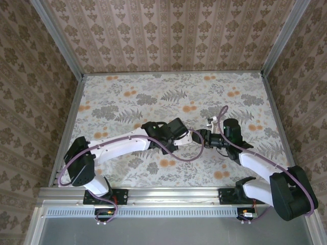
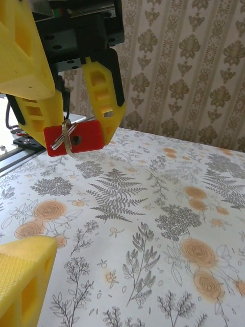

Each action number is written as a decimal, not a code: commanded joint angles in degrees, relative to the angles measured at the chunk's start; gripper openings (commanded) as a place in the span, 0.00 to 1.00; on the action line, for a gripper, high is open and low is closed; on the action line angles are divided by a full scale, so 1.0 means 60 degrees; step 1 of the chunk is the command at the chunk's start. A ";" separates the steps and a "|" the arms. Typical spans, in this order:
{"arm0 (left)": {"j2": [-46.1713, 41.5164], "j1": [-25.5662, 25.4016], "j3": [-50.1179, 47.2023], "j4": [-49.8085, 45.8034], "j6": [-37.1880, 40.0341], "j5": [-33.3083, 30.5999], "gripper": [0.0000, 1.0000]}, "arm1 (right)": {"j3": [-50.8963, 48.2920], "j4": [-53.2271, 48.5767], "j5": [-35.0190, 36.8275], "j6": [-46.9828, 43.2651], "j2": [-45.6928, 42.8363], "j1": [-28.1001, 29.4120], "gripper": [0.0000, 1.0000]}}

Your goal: Unlock with the key

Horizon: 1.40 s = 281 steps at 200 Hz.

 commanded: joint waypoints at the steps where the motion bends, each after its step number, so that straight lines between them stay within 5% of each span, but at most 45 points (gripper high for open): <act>1: 0.0358 0.0000 0.0639 0.0003 0.0215 0.0625 0.14 | 0.0200 0.0489 -0.0650 -0.0190 0.0266 0.0647 0.70; 124: 0.0217 0.0105 0.0739 0.0299 0.0164 0.1571 0.15 | 0.0032 0.2534 -0.0393 0.0948 0.1211 0.1371 0.67; 222: 0.0459 -0.0030 0.0773 0.0221 0.0209 0.1782 0.14 | 0.0173 0.1957 -0.0151 0.0721 0.1008 0.1438 0.20; 245: 0.0482 -0.0030 0.0751 0.0218 0.0193 0.1663 0.21 | 0.0192 0.1567 0.0009 0.0485 0.0790 0.1438 0.17; 281: 0.0280 0.0023 0.0600 0.0341 0.0010 0.1517 0.56 | 0.0343 0.0787 0.0352 0.0108 0.0177 0.1423 0.15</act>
